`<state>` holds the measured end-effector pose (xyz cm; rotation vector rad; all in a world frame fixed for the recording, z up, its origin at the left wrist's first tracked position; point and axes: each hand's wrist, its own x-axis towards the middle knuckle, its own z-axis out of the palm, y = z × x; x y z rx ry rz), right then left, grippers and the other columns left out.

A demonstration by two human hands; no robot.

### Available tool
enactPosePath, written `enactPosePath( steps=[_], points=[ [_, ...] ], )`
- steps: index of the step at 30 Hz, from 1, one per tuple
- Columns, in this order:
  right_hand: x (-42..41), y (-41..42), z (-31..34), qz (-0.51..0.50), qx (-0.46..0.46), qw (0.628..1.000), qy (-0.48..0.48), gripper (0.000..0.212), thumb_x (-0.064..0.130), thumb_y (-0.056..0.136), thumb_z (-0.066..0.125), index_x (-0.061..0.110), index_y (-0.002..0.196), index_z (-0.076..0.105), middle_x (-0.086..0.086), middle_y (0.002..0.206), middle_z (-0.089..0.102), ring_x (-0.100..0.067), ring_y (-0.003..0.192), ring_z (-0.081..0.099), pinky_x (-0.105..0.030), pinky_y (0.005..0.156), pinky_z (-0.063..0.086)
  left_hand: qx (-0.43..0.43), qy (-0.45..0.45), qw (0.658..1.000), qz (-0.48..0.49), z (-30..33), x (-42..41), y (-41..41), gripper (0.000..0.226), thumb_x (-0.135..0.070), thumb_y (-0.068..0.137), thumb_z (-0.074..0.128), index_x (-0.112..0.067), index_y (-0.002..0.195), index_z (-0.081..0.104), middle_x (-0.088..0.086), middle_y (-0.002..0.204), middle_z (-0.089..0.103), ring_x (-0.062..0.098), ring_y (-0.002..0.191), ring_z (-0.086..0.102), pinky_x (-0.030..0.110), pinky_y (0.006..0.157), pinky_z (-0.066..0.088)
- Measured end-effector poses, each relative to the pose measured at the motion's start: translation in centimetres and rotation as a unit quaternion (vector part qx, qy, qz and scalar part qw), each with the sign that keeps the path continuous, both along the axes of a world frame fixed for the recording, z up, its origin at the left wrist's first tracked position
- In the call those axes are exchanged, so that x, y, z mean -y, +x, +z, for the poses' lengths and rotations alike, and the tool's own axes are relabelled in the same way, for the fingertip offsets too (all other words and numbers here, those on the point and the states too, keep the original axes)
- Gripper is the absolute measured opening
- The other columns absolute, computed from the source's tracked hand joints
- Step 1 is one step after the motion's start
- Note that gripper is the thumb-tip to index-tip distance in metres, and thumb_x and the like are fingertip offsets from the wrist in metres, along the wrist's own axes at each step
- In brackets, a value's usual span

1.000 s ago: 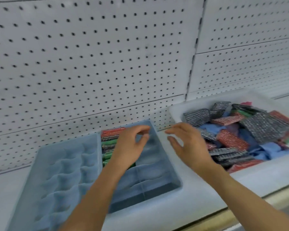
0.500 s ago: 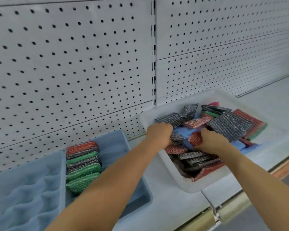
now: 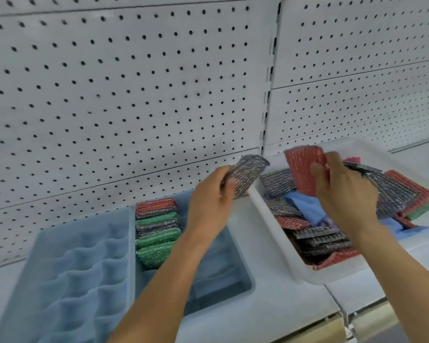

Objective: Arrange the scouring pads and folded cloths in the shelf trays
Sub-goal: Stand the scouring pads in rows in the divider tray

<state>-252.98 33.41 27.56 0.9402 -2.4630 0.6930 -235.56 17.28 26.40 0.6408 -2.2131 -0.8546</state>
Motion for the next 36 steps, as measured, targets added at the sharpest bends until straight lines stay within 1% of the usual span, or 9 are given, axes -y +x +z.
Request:
enactPosePath(
  steps=[5, 7, 10, 13, 18, 21, 26, 33, 36],
  points=[
    [4.2, 7.3, 0.3, 0.269, 0.169, 0.942, -0.113, 0.018, 0.031, 0.099, 0.046, 0.017, 0.11, 0.048, 0.005, 0.072, 0.061, -0.019, 0.058, 0.06, -0.035, 0.056, 0.049, -0.022, 0.046, 0.993, 0.103, -1.4, 3.3, 9.8, 0.025, -0.02, 0.099, 0.051, -0.018, 0.122, 0.061, -0.011, 0.095, 0.067, -0.007, 0.078, 0.061, 0.014, 0.069, 0.05],
    [5.8, 10.2, -0.6, 0.366, 0.196, 0.905, -0.088, 0.021, 0.036, 0.098, 0.045, 0.026, 0.117, 0.048, 0.013, 0.082, 0.062, -0.006, 0.064, 0.062, -0.022, 0.06, 0.05, -0.019, 0.036, 0.988, 0.148, -1.8, 4.5, 13.4, 0.024, -0.019, 0.099, 0.052, -0.017, 0.12, 0.062, -0.014, 0.088, 0.065, -0.011, 0.072, 0.058, 0.007, 0.064, 0.044],
    [8.0, 13.7, -2.9, 0.432, 0.226, 0.873, -0.008, 0.019, 0.032, 0.095, 0.057, 0.025, 0.113, 0.057, 0.016, 0.087, 0.059, 0.001, 0.074, 0.057, -0.016, 0.065, 0.045, -0.018, 0.021, 0.977, 0.211, -2.1, 5.6, 17.6, 0.02, -0.016, 0.099, 0.052, -0.015, 0.115, 0.063, -0.016, 0.077, 0.061, -0.01, 0.063, 0.053, 0.006, 0.059, 0.039],
    [9.6, 15.9, -4.9, 0.447, 0.216, 0.867, 0.044, 0.027, 0.029, 0.09, 0.065, 0.026, 0.117, 0.063, 0.019, 0.094, 0.058, 0.003, 0.076, 0.053, -0.013, 0.073, 0.042, -0.015, 0.02, 0.968, 0.248, -2.3, 6.1, 20.1, 0.022, -0.015, 0.099, 0.051, -0.013, 0.117, 0.063, -0.007, 0.081, 0.065, -0.014, 0.068, 0.055, 0.003, 0.062, 0.038],
    [11.1, 17.5, -6.3, 0.424, 0.125, 0.888, 0.131, 0.033, 0.032, 0.093, 0.06, 0.028, 0.126, 0.061, 0.005, 0.111, 0.064, -0.018, 0.092, 0.062, -0.03, 0.082, 0.051, -0.016, 0.046, 0.964, 0.263, -2.6, 5.5, 22.0, 0.021, -0.016, 0.098, 0.052, -0.013, 0.116, 0.064, -0.014, 0.079, 0.061, -0.009, 0.064, 0.053, 0.005, 0.06, 0.039],
    [11.9, 18.4, -6.4, 0.417, 0.062, 0.891, 0.169, 0.03, 0.029, 0.096, 0.056, 0.022, 0.124, 0.062, -0.001, 0.113, 0.061, -0.026, 0.088, 0.065, -0.036, 0.075, 0.055, -0.022, 0.058, 0.963, 0.262, -2.6, 5.2, 22.6, 0.023, -0.017, 0.098, 0.052, -0.015, 0.118, 0.064, -0.011, 0.08, 0.063, -0.006, 0.066, 0.054, 0.006, 0.062, 0.041],
    [12.5, 18.4, -6.0, 0.376, -0.015, 0.888, 0.263, 0.027, 0.031, 0.1, 0.042, 0.021, 0.119, 0.059, 0.001, 0.114, 0.052, -0.021, 0.086, 0.062, -0.034, 0.071, 0.054, -0.02, 0.07, 0.966, 0.249, -2.7, 5.2, 23.3, 0.023, -0.018, 0.098, 0.052, -0.018, 0.117, 0.065, -0.007, 0.081, 0.066, 0.007, 0.07, 0.056, 0.013, 0.063, 0.043],
    [13.6, 19.5, -8.2, 0.386, -0.04, 0.888, 0.248, 0.022, 0.024, 0.096, 0.052, 0.019, 0.118, 0.052, 0.0, 0.108, 0.058, -0.024, 0.081, 0.064, -0.033, 0.06, 0.051, -0.021, 0.074, 0.967, 0.242, -2.7, 5.1, 22.9, 0.024, -0.018, 0.098, 0.051, -0.019, 0.118, 0.065, -0.011, 0.087, 0.068, -0.001, 0.075, 0.057, 0.008, 0.066, 0.043],
    [13.7, 19.1, -9.3, 0.393, -0.053, 0.884, 0.246, 0.013, 0.025, 0.088, 0.066, 0.02, 0.099, 0.061, 0.002, 0.092, 0.061, -0.021, 0.069, 0.063, -0.029, 0.05, 0.049, -0.02, 0.068, 0.97, 0.234, -2.7, 5.1, 22.7, 0.023, -0.017, 0.098, 0.051, -0.018, 0.117, 0.064, -0.01, 0.089, 0.067, 0.0, 0.076, 0.057, 0.009, 0.066, 0.043]
  ],
)
